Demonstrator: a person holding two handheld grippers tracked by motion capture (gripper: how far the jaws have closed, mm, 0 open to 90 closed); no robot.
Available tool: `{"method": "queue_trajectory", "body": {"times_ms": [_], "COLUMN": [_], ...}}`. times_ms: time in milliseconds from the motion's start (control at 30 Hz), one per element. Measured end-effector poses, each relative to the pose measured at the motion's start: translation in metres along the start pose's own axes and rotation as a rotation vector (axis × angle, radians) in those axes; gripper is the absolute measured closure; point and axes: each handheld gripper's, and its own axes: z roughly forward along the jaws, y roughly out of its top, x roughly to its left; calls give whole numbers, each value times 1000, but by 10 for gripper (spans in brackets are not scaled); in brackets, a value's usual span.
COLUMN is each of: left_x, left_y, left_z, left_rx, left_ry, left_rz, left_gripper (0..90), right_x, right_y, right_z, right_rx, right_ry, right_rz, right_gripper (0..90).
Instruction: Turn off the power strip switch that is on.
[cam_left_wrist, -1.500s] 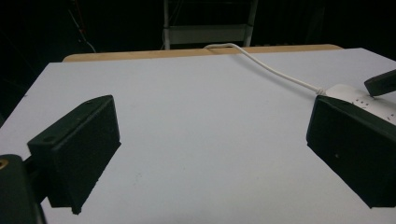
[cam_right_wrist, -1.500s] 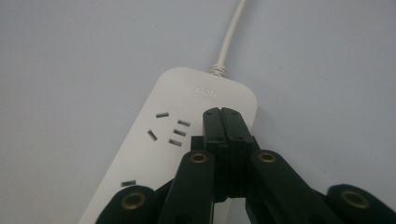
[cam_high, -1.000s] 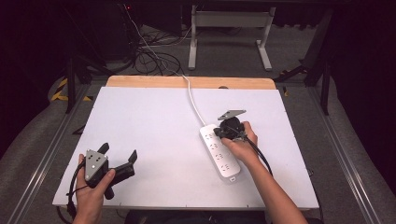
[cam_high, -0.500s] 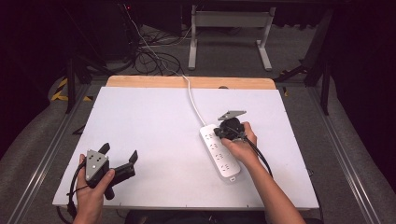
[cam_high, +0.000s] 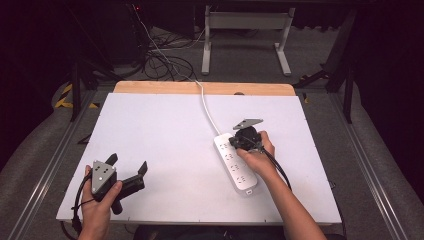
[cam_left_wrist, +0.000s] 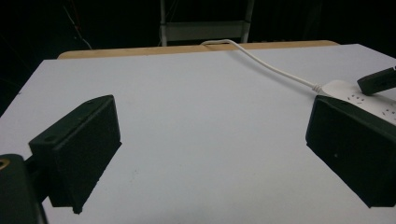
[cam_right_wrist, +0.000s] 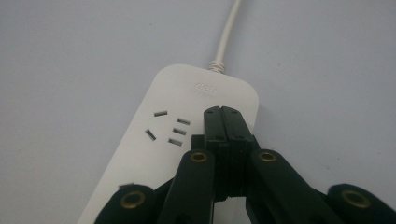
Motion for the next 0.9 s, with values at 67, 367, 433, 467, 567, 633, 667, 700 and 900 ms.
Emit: {"method": "queue_trajectory", "body": {"times_ms": [67, 367, 433, 467, 567, 633, 667, 700, 900], "left_x": [0, 0, 0, 0, 0, 0, 0, 0, 0], "left_y": [0, 0, 0, 0, 0, 0, 0, 0, 0], "left_z": [0, 0, 1, 1, 1, 1, 1, 1, 1], "left_rx": [1, -2, -2, -2, -3, -1, 0, -1, -1], "left_ry": [1, 0, -1, -1, -1, -1, -2, -3, -1], "left_rz": [-2, -3, -4, -4, -4, -3, -5, -6, -7], "left_gripper": [39, 39, 39, 39, 40, 40, 40, 40, 40], "right_x": [0, 1, 1, 1, 1, 1, 1, 1, 1], "right_y": [0, -1, -1, -1, -1, -1, -1, -1, -1], "right_z": [1, 0, 0, 0, 0, 0, 0, 0, 0], "right_rx": [2, 0, -1, -1, -1, -1, -1, -1, -2], "right_ry": [1, -6, -6, -6, -6, -4, -4, -3, -4], "right_rz": [1, -7, -8, -8, -8, -5, -5, -3, -4], "right_gripper": [900, 900, 900, 900, 900, 900, 900, 900, 900]}}
